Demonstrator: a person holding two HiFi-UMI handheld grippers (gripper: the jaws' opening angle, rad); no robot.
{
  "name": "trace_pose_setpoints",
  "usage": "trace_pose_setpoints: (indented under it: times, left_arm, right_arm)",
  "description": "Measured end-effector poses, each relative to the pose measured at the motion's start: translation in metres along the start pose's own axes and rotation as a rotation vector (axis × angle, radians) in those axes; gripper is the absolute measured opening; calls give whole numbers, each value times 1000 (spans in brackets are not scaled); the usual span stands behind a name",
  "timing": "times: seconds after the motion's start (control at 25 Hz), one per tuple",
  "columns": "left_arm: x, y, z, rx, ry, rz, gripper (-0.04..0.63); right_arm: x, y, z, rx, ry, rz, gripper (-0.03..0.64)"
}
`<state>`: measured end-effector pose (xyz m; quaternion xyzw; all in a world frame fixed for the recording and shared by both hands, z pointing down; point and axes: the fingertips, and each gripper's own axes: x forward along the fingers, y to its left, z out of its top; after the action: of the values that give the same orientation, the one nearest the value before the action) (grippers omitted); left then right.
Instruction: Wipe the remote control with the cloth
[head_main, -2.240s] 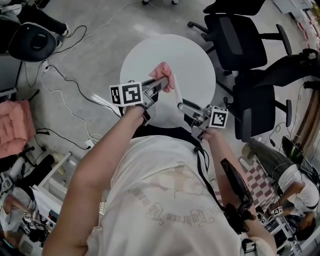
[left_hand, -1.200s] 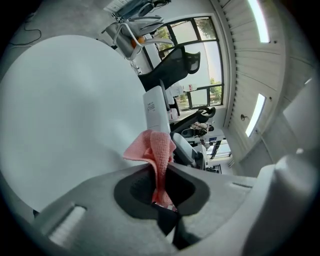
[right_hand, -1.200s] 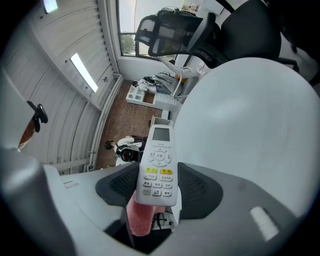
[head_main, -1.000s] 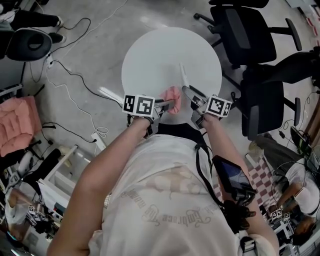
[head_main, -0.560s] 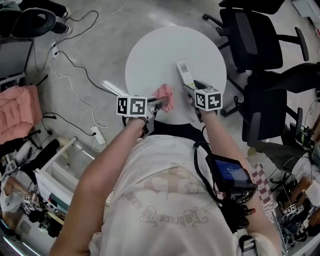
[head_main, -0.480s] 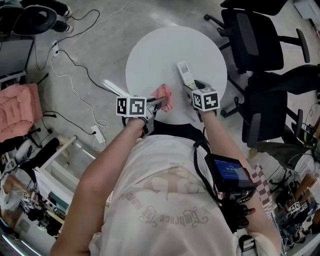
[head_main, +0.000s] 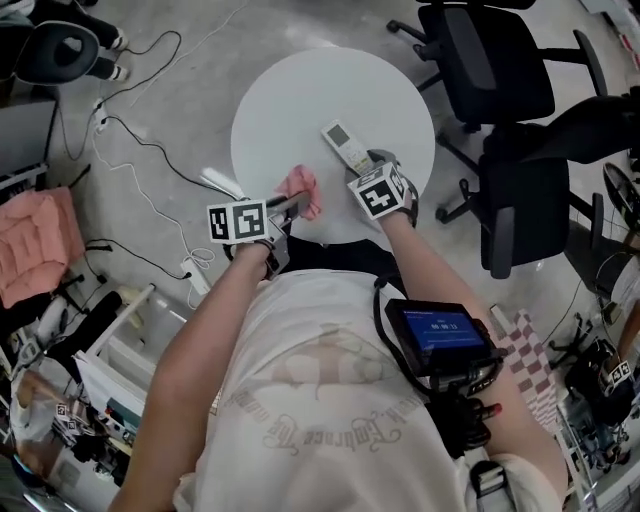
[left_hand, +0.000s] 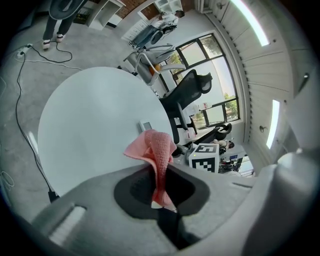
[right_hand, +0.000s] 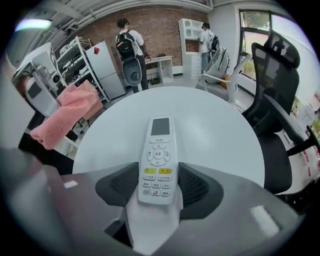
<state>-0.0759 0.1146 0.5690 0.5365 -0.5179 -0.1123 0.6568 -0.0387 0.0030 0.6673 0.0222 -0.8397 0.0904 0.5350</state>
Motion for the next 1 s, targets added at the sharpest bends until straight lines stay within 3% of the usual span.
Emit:
trace_pose_setpoints:
  times: [0.28,0.48,0.72,1.0]
  left_arm:
    - [-2,8,7,26,-4,17,28]
    - [-2,8,11,80,24,8,26]
    - [-12,-4,17,207,41,-17,28]
    - [-40,-20,29,423,1,-50,28]
  right_arm:
    - [-4,4,5,28,-53,5,255]
    - [-25,0,9,86,-128,-39,177]
    - [-73,-4,14,211,-254,-139,7]
    - [-135,17,32,333,-477,-162,6]
